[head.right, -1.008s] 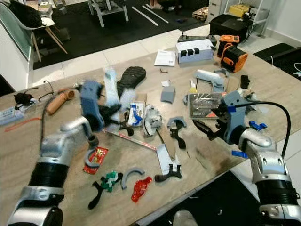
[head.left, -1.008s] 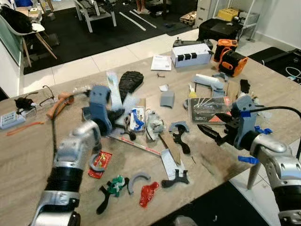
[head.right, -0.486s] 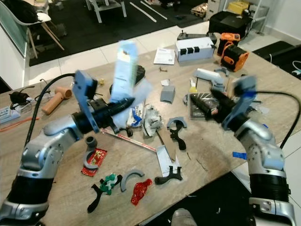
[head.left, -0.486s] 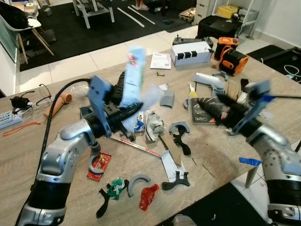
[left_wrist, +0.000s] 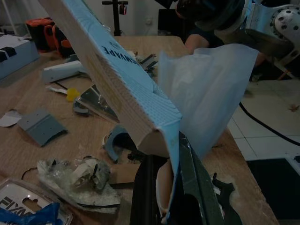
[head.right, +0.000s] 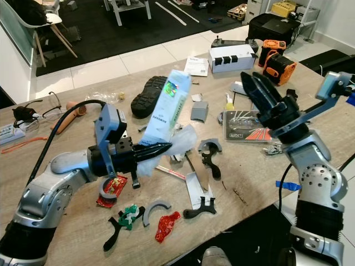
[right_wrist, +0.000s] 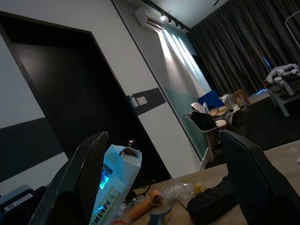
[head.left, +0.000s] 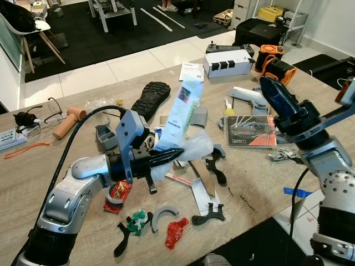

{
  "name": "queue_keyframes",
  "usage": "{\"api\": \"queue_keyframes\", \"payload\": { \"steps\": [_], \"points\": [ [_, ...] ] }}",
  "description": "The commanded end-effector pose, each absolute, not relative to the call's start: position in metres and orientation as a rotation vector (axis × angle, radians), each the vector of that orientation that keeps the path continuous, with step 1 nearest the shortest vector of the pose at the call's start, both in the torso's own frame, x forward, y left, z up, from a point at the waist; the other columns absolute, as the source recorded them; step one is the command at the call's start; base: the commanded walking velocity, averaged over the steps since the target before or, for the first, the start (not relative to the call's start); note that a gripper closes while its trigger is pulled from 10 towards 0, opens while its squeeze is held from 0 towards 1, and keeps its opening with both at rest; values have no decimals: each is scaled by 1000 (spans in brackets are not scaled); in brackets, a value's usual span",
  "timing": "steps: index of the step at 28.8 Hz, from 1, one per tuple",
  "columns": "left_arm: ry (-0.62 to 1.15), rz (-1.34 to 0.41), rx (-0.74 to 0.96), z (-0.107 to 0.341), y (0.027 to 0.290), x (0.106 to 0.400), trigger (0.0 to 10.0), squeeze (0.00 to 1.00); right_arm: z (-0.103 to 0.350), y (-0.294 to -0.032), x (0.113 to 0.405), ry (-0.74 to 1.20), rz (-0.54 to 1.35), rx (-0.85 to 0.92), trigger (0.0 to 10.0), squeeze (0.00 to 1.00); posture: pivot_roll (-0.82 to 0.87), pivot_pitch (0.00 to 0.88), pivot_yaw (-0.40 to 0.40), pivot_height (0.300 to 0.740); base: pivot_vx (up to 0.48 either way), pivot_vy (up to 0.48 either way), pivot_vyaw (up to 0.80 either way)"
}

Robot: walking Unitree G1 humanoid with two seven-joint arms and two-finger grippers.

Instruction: Picking trash to rubbish bin

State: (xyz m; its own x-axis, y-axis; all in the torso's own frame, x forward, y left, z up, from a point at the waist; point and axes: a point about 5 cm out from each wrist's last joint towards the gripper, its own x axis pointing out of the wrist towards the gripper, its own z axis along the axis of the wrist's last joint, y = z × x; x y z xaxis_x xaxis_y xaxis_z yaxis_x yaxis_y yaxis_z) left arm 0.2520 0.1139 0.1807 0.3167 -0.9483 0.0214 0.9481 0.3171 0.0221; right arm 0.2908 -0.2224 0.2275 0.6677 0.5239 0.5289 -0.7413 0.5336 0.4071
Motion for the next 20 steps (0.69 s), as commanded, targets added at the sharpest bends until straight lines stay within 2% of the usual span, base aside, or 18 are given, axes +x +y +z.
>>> {"api": "queue_keyframes", "payload": {
  "steps": [1, 4, 5, 8, 11, 20],
  "points": [
    [-43, -1259, 36, 184, 118, 250, 10000, 0, 227, -219, 291, -359, 788, 672, 10000, 0, -103, 0, 44, 740, 0, 0, 0],
    [-59, -1280, 21, 186, 119, 249, 10000, 0, 222, -215, 290, -306, 798, 670, 10000, 0, -105, 0, 46, 740, 0, 0, 0],
    [-83, -1323, -39, 191, 119, 244, 10000, 0, 207, -195, 286, -161, 874, 599, 10000, 0, -104, 0, 47, 740, 0, 0, 0],
    [-92, -1347, -63, 192, 119, 241, 10000, 0, 202, -187, 282, -98, 913, 569, 10000, 0, -103, 0, 46, 740, 0, 0, 0],
    [-98, -1451, -147, 195, 115, 232, 10000, 0, 192, -161, 269, 10, 1068, 541, 10000, 0, -104, 0, 46, 740, 0, 0, 0],
    [-86, -1545, -190, 194, 112, 227, 10000, 0, 189, -148, 266, 42, 1163, 536, 10000, 0, -109, 0, 49, 740, 0, 0, 0]
  ]
}}
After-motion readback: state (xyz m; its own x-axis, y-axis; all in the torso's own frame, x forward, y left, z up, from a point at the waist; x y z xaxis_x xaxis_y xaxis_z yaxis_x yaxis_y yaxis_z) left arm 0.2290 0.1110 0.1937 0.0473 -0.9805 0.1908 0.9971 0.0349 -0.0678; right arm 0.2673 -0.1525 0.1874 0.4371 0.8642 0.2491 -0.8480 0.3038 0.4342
